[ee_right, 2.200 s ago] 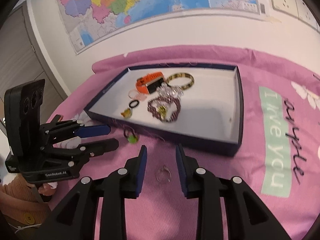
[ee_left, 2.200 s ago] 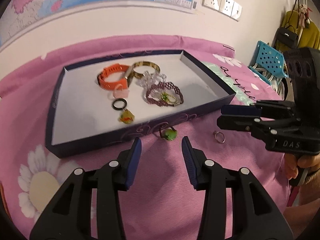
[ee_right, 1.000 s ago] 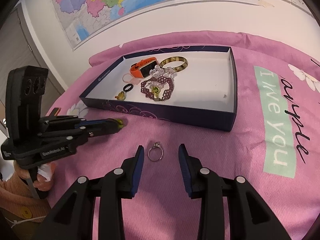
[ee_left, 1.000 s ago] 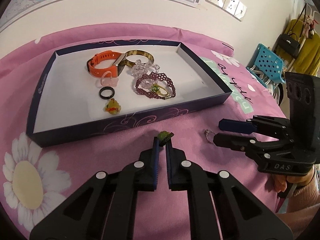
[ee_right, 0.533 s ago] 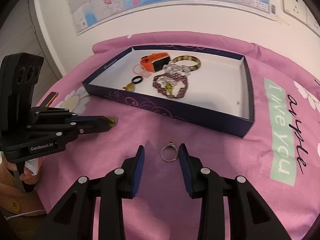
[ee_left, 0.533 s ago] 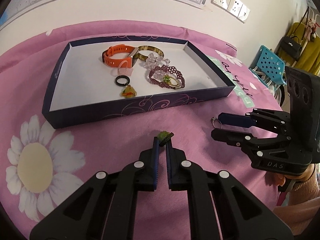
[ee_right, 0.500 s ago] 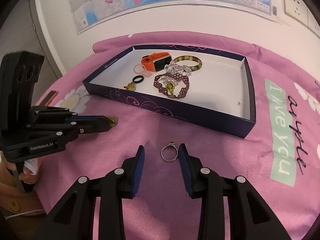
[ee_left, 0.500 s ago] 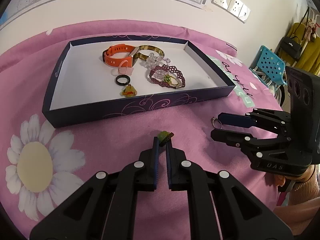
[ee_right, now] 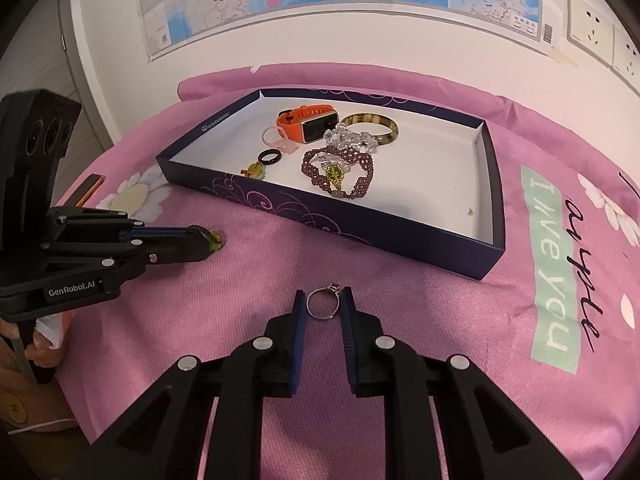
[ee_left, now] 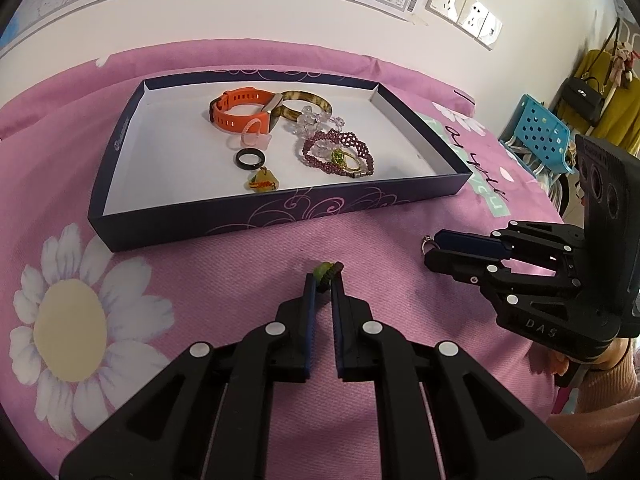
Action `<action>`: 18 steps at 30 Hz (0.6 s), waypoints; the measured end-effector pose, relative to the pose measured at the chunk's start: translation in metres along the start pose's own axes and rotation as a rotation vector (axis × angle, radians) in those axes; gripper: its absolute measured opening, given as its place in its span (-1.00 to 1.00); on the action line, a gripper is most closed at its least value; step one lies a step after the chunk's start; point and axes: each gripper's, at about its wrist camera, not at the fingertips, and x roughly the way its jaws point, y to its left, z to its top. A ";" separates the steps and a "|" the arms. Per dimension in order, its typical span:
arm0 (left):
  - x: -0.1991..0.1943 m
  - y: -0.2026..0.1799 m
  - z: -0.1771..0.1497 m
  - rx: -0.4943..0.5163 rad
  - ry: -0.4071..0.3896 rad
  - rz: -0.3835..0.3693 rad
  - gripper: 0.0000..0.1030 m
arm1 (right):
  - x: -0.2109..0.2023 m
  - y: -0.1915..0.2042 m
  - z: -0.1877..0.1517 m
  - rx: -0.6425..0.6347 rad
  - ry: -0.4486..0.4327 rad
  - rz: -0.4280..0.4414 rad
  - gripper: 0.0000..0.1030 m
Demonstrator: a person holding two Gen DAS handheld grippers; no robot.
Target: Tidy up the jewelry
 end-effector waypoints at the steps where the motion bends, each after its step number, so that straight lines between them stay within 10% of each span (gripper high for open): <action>1: 0.000 0.000 0.000 -0.001 -0.001 0.000 -0.86 | -0.001 -0.001 0.000 0.007 -0.004 0.004 -0.70; 18: 0.000 0.003 0.001 -0.003 0.001 0.004 -0.67 | -0.006 -0.004 0.006 0.056 -0.035 0.069 -0.70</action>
